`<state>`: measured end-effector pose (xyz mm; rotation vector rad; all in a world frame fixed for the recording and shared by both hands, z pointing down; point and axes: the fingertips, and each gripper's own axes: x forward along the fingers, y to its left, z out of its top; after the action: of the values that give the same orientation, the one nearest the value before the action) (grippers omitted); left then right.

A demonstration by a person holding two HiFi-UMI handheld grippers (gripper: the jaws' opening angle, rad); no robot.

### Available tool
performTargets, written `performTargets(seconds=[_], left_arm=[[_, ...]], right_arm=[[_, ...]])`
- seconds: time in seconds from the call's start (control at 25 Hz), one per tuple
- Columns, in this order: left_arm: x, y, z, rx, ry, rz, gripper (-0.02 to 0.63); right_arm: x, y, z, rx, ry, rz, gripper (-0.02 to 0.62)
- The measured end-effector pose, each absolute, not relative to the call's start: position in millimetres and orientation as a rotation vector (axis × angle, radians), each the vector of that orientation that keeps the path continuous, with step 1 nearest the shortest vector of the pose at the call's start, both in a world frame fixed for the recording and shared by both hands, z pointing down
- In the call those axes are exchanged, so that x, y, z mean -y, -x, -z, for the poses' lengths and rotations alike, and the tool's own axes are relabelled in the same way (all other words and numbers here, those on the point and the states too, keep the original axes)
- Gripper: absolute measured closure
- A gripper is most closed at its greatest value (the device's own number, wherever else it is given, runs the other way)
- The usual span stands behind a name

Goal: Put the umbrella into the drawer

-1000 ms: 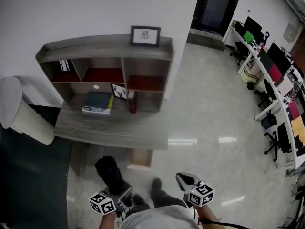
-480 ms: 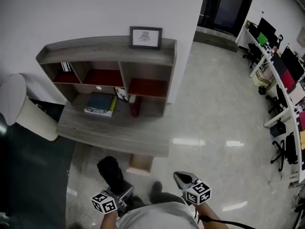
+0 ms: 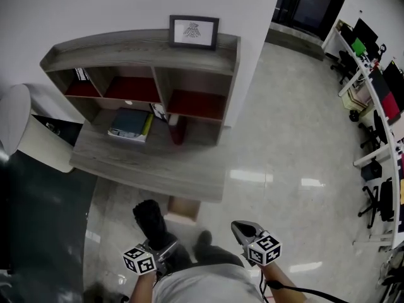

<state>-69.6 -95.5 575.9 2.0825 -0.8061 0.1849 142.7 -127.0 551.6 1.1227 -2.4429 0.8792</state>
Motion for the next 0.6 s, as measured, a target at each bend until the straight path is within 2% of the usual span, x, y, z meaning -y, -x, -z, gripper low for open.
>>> performTargets(seconds=[0.6], left_arm=[[111.7,68.8,-661.5,0.709,-2.019,-0.263,0.364]], right_arm=[[149.3,-110.3,-615.3,2.357,-1.122,-0.993,0.591]])
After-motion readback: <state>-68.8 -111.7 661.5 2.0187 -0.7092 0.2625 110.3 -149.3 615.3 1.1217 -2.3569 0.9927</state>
